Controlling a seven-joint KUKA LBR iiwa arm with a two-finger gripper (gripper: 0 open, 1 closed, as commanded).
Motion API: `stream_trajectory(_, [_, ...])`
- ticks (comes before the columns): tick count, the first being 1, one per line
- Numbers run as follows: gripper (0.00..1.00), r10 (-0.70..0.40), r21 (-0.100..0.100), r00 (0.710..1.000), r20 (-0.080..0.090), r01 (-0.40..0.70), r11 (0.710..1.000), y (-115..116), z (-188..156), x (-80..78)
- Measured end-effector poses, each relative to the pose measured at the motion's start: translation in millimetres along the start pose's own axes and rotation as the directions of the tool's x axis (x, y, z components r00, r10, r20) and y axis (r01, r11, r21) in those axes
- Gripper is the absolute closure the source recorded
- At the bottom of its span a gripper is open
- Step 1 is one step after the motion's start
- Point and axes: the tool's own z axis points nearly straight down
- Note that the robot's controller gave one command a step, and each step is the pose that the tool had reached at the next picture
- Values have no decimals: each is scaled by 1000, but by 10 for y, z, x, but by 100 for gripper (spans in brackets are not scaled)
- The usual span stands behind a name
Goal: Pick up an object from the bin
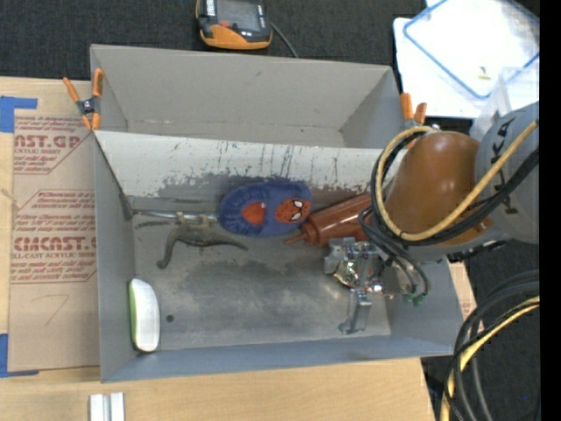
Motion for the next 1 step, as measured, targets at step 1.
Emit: stream_trajectory(1, [0,-1,1,1000,8,1,1000,-1,-39,-20])
